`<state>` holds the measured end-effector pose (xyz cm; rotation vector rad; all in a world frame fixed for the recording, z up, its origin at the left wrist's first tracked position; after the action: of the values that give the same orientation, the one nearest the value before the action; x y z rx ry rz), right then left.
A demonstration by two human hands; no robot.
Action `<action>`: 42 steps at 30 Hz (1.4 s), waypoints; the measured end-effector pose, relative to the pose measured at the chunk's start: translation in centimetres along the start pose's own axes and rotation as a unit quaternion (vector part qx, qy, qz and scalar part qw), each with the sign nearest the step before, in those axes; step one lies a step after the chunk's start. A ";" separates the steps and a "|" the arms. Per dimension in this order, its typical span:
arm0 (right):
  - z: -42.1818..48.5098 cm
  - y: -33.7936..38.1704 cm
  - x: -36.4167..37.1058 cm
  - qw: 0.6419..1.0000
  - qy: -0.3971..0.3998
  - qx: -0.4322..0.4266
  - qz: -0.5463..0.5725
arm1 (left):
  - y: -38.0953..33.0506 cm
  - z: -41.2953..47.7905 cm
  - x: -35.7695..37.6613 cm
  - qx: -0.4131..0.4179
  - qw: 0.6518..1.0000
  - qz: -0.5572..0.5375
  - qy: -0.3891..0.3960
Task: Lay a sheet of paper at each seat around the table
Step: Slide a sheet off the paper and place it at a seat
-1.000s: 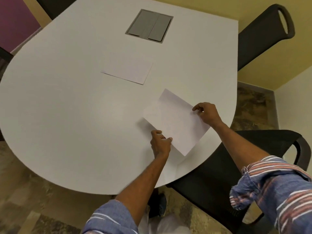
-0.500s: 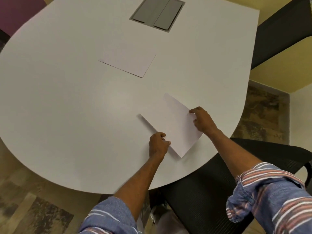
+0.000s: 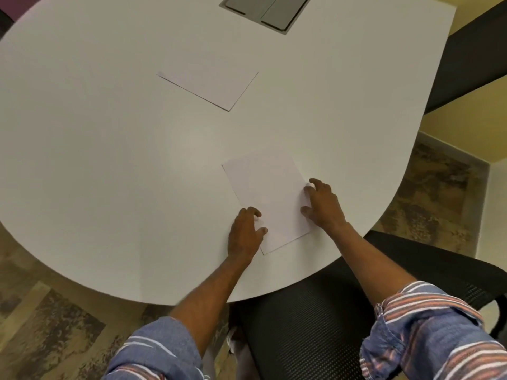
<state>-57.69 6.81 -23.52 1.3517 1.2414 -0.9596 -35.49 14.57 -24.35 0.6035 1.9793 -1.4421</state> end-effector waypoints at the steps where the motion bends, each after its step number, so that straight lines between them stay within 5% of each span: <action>1: -0.1 0.5 -0.1 1.000 -0.016 -0.016 0.000 | -0.6 0.0 0.2 0.028 1.000 0.012 -0.001; 6: -0.6 2.9 1.5 0.995 0.029 -0.070 0.064 | -3.0 0.2 2.1 0.154 0.981 0.118 0.020; 13: -0.6 2.5 3.1 0.988 0.080 -0.110 0.079 | -2.5 0.6 4.2 0.194 0.948 0.237 0.084; 42: 1.9 1.8 2.9 0.977 0.109 -0.175 0.054 | -1.1 1.7 6.4 0.179 0.920 0.324 0.128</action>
<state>-55.30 5.53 -26.32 1.2499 1.4106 -0.4957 -40.42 12.72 -28.54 1.5147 1.4586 -1.3327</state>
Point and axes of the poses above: each hand's wrist, its own z-axis towards the middle knuckle, its own x-axis out of the palm, y = z × x, the point moved 7 cm from there along z, towards the middle knuckle, and after that the axes turned 11 degrees about -y, right-handed, at the moved point
